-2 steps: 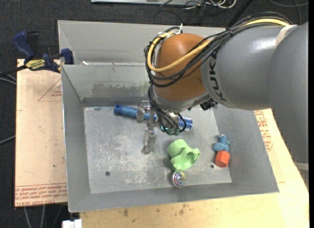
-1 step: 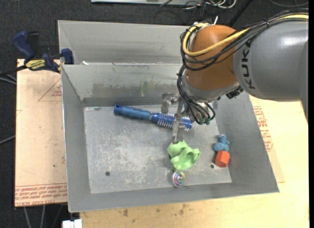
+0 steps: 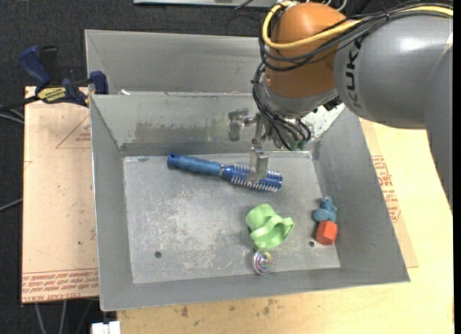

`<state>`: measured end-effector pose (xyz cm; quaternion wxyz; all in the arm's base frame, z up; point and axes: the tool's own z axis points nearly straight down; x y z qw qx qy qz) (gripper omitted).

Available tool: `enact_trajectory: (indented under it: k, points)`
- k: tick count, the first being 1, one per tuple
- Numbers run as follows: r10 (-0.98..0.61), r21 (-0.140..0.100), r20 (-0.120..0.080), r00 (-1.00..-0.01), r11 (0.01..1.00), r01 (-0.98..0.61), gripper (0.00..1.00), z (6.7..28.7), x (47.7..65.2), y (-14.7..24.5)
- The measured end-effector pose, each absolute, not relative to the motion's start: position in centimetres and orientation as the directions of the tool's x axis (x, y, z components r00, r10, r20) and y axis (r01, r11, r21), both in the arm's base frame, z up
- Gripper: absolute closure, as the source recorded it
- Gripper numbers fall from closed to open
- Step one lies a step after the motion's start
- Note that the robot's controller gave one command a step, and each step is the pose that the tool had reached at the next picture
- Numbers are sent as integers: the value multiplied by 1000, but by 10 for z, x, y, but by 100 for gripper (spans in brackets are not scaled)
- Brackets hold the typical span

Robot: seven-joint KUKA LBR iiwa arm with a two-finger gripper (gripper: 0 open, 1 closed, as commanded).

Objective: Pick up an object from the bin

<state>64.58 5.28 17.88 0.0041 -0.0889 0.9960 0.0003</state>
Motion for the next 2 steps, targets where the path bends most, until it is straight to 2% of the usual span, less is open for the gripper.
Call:
enact_trajectory:
  k: [1,2]
  points:
    - [-269,1,-9,-963,963,-269,0,70,630,53]
    - [-269,2,-8,-963,963,-269,100,73,631,53]
